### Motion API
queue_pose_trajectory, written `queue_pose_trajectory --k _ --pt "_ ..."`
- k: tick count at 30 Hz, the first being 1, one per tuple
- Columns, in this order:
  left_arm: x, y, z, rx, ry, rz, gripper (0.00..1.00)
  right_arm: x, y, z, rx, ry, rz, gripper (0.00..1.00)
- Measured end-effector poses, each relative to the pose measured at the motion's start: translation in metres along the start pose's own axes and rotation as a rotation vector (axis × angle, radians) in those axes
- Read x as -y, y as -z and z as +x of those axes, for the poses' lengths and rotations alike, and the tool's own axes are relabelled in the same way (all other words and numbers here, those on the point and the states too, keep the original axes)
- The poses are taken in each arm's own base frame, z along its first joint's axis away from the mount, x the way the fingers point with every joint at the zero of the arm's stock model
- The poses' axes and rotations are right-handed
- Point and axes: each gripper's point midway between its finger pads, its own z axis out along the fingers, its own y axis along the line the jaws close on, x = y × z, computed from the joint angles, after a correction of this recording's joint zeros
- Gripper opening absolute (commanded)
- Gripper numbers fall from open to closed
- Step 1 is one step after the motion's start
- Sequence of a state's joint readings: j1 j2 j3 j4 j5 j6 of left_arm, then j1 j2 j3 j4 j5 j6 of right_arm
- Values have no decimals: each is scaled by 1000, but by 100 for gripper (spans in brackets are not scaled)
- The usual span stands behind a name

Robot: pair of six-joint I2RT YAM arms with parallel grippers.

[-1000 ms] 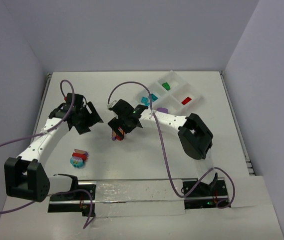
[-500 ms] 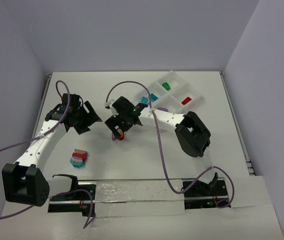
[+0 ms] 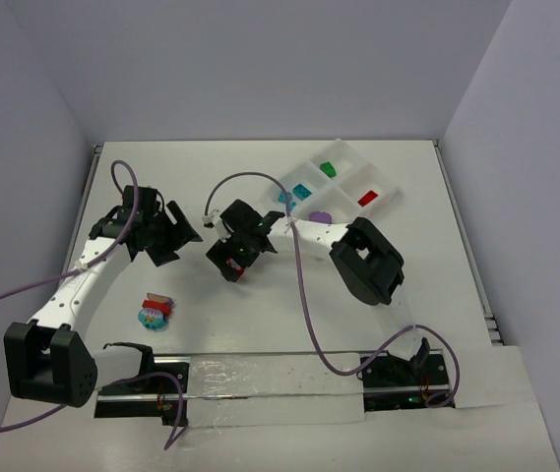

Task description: Sort the legos into containers by color

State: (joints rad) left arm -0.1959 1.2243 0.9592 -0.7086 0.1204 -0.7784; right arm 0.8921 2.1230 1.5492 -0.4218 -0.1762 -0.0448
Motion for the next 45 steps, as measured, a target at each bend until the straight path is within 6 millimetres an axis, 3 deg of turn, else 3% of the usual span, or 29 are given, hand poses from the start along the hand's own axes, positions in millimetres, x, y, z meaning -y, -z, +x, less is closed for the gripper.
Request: queue_pose_trajectory --k 8,13,19,24,28,34,42,45 --pt "-3 -2 4 -13 2 -3 81 -12 3 3 45 -10 -37 98" --pt "-3 -5 7 -25 3 1 81 -31 4 10 36 11 -58 98" --pt "-4 -11 11 -52 1 5 81 -49 13 21 24 -14 -90 97" --pt "2 -23 15 -87 2 37 78 -52 25 26 28 -40 -95 96" --pt "5 -40 20 -142 15 50 74 -52 46 39 27 -83 -72 97" --pt "12 -53 36 -183 47 23 81 -46 86 28 111 -181 -18 98" --pt "28 -55 60 -161 121 -63 83 -8 136 17 220 -370 95 99" --pt "34 -55 62 -147 127 -76 84 -4 147 15 243 -391 125 99"
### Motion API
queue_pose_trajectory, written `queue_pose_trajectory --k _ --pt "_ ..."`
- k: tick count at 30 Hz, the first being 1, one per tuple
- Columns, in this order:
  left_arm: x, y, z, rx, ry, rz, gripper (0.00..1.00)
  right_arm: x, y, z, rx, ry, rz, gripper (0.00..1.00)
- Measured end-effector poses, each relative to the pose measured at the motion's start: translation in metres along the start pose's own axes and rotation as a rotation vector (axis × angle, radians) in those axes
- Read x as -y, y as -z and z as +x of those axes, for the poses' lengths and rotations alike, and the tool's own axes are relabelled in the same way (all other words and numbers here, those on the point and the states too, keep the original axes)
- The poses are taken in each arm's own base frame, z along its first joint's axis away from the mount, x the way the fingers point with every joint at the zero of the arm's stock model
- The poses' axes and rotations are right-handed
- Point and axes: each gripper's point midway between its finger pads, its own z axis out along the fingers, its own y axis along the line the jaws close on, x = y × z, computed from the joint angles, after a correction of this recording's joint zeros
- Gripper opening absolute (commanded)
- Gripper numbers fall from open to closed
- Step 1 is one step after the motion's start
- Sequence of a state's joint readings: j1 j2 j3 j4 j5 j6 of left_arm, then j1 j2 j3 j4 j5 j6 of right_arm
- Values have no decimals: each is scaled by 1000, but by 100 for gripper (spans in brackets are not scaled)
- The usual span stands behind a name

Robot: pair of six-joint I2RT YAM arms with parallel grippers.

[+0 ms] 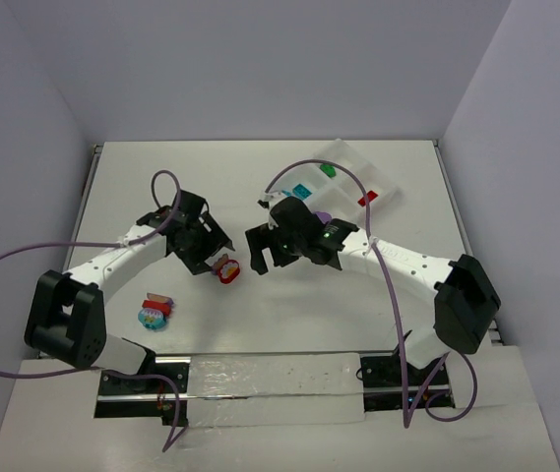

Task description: Sort the legos into containers by color

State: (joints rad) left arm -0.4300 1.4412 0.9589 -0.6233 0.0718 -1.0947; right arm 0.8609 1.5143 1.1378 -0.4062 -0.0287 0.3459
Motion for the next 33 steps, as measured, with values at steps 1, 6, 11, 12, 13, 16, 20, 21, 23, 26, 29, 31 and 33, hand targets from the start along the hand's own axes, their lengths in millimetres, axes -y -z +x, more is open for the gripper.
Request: queue_pose_trajectory --k 1,6,11,12,13,16,20,21,23,26,29,31,33 --pt "2 -1 0 2 0 -2 85 1 2 -2 6 -5 6 99" --pt "-1 -19 6 -21 11 -51 94 3 6 -5 14 -32 5 99" --pt "-5 -32 5 -8 34 -118 94 5 6 -2 1 -37 9 99" --pt "-5 -32 3 2 40 -123 93 6 7 -1 -2 -37 11 99" --pt "-5 -32 1 12 45 -126 92 6 7 -1 -4 -37 12 99" --pt "-5 -33 -4 37 55 -136 88 7 7 1 -8 -36 14 99" --pt "-8 -41 -6 44 61 -158 86 9 7 3 -13 -30 20 99" --pt "-8 -43 -6 42 60 -162 86 9 7 4 -16 -28 23 99" --pt "-10 -47 -5 38 60 -171 85 11 6 6 -19 -26 29 99" --pt "-10 -50 -4 34 59 -177 82 13 8 8 -21 -26 34 99" --pt "-9 -53 -2 31 51 -176 77 14 9 11 -24 -24 38 99" --pt "-7 -55 0 31 42 -172 76 14 9 11 -25 -23 39 99" --pt "-6 -56 3 29 31 -169 75 15 9 11 -24 -23 39 99"
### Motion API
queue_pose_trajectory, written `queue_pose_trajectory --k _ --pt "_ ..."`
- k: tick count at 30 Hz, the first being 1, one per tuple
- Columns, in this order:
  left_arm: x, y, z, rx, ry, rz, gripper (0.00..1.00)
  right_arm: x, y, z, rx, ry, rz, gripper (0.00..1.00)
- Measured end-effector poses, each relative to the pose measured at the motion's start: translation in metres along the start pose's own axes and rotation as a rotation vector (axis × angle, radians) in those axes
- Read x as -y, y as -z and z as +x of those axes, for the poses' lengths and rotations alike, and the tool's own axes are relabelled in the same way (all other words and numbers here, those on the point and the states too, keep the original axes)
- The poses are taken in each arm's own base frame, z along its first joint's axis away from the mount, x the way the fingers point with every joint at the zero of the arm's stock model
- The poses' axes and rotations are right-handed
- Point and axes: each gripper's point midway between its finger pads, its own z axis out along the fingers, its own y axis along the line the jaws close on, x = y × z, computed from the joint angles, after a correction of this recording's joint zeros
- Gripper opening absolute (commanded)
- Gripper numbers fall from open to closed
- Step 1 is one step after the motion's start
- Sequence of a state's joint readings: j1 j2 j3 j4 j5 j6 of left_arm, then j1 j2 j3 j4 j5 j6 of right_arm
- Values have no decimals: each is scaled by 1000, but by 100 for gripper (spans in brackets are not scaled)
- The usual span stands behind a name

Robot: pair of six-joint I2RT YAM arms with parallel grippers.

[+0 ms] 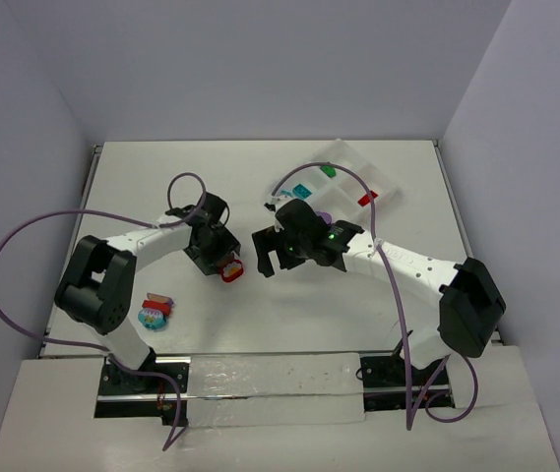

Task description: Sort the legos into containers by color

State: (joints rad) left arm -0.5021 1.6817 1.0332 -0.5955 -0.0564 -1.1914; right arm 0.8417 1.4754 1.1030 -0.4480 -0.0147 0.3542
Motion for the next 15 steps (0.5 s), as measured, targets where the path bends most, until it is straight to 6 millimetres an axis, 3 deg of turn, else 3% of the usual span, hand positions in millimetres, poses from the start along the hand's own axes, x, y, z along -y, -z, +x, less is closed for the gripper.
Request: queue_pose_trajectory --k 8,15 --pt "2 -1 10 -4 -61 3 75 2 0 4 -3 -1 1 99" --pt "3 -7 5 29 -101 -32 66 1 0 4 -1 -1 1 99"
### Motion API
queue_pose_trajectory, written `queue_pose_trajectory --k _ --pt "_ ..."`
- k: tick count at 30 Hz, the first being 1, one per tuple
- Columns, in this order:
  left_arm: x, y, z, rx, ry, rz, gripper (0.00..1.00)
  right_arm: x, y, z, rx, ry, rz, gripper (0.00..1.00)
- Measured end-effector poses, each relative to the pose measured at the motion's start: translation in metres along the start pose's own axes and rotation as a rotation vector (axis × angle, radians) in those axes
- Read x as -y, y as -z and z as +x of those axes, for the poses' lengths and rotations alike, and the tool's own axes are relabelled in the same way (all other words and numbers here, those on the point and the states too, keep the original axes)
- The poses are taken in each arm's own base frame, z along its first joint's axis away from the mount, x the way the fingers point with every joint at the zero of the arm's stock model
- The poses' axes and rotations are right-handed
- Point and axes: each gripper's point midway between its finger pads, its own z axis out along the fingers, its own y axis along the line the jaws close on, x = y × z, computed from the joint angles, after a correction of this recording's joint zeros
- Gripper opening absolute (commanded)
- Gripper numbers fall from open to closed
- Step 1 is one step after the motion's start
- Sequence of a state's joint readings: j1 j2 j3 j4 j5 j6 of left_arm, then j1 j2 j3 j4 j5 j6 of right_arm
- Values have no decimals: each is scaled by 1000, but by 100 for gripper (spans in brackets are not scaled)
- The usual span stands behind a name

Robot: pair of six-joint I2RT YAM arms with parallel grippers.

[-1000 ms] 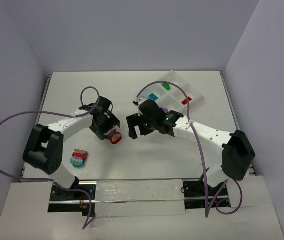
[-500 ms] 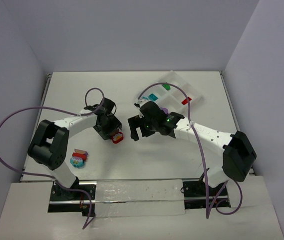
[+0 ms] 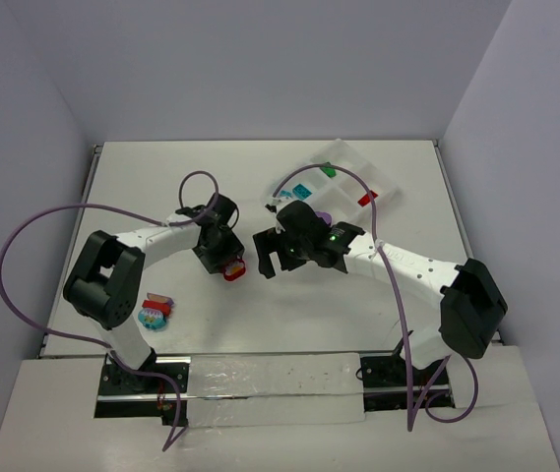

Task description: Sort the legos into containers by color

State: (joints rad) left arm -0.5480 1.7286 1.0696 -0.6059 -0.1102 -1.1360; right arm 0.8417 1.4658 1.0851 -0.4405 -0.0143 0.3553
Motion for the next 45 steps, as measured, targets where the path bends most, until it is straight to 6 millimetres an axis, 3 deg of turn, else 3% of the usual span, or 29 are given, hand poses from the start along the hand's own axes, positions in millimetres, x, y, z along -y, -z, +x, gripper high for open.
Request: queue_pose_trajectory --k 3,10,12,18,24,33,39,45 --pt "0 0 -1 20 -17 -6 63 1 -1 3 -3 0 1 99" --pt "1 0 -3 33 -49 -9 29 2 0 4 -2 -4 4 99" --pt "1 0 -4 38 -64 -11 24 3 1 3 5 -5 11 99" --pt "0 8 -7 41 -145 -23 22 8 15 -6 67 -9 33 99" --pt "17 25 -7 10 -254 54 23 14 25 -19 143 -46 67 99" --pt "32 71 -1 -8 -438 233 27 45 37 -27 215 -233 61 99" --pt "57 102 -13 2 -396 324 25 27 32 -12 219 -341 -80 98" --pt "79 125 -18 -21 -194 408 26 -1 39 -43 335 -408 -243 98"
